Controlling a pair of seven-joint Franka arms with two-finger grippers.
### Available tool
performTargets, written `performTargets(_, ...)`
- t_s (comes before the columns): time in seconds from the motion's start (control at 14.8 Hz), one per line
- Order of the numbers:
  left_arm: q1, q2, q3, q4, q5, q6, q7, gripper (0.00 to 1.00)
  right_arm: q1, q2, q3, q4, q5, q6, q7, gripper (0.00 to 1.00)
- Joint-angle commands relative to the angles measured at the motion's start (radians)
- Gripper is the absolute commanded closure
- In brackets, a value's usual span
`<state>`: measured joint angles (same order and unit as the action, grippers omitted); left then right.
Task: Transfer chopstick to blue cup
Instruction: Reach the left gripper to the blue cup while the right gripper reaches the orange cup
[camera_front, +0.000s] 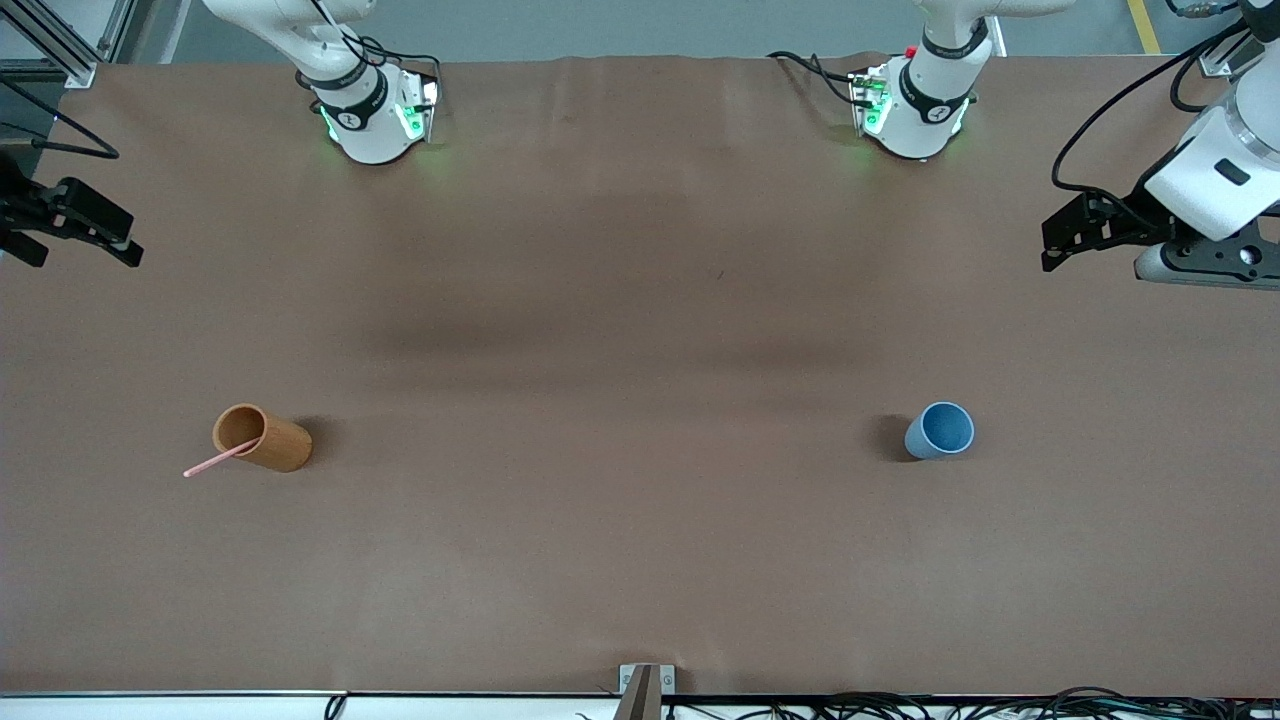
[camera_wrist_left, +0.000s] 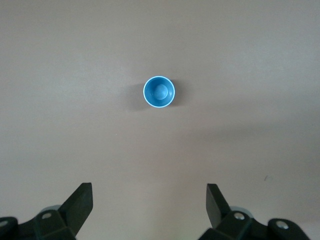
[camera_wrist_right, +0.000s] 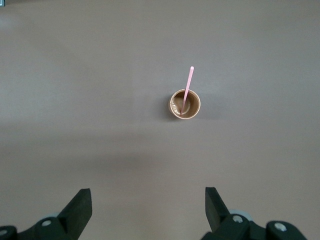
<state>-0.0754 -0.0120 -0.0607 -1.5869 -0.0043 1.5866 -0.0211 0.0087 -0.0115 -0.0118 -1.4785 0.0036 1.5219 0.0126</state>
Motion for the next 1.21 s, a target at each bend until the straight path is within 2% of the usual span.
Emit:
performTargets(0.0,0.008,0.009,-0.005,0.025,-0.011,-0.031,0.010,0.00,-0.018,0.002,0.010,0.003,0.010,0.004,0.009,0.00)
performTargets(0.34,0.006,0.035,-0.005,0.036,-0.009,-0.031,0.009,0.00,-0.021,0.004,0.010,0.003,0.010,0.004,0.009,0.00)
performTargets(0.47,0.012,0.087,-0.004,0.031,0.010,0.004,0.012,0.00,-0.022,0.007,0.010,0.003,0.010,0.004,0.010,0.00)
performTargets(0.88,0.051,0.312,0.007,-0.039,-0.003,0.249,0.093,0.00,-0.039,0.062,0.004,0.004,0.006,0.015,0.009,0.00)
performTargets(1.15,0.049,0.415,0.009,-0.116,-0.003,0.441,0.112,0.00,-0.045,0.123,0.004,0.007,0.010,0.133,0.016,0.00)
